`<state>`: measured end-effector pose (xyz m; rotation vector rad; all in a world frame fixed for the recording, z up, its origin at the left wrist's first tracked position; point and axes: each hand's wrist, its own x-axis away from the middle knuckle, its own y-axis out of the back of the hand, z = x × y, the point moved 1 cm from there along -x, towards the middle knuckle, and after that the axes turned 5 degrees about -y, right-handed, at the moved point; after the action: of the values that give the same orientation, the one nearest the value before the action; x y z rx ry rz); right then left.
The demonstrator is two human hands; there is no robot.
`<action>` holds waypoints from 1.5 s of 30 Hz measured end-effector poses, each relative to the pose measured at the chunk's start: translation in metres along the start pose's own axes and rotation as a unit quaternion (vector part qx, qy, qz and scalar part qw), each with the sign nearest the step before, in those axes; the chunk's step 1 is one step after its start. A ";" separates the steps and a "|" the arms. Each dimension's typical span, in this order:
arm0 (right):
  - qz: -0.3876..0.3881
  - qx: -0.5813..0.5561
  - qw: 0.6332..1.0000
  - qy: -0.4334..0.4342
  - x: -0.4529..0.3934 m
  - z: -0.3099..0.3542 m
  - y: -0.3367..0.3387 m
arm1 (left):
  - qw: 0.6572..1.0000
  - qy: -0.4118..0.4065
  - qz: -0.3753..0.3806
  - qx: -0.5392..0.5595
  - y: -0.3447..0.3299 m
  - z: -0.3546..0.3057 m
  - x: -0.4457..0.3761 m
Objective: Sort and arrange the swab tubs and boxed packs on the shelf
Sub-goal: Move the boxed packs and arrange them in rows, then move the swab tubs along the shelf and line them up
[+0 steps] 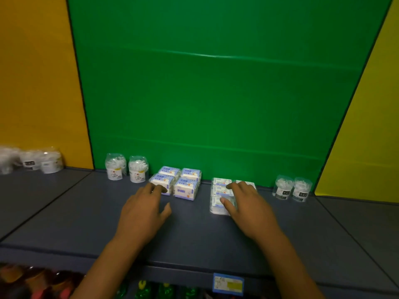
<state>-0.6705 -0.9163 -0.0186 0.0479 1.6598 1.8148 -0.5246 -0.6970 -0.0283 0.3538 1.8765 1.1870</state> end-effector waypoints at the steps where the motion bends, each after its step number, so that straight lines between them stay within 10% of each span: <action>1: 0.004 0.010 1.000 0.008 0.002 0.016 0.001 | 1.000 0.005 0.001 -0.008 0.009 0.010 0.007; 26: 0.026 -0.092 0.972 0.214 0.055 0.364 -0.013 | 0.975 0.167 -0.044 -0.141 0.229 0.237 0.205; 45: 0.003 -0.159 0.944 0.290 -0.081 0.539 -0.098 | 0.943 0.249 -0.068 -0.211 0.257 0.411 0.155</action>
<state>-0.3219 -0.4891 0.0282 -0.6840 1.7019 2.2172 -0.3433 -0.2259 0.0362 -0.3411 1.9459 1.6449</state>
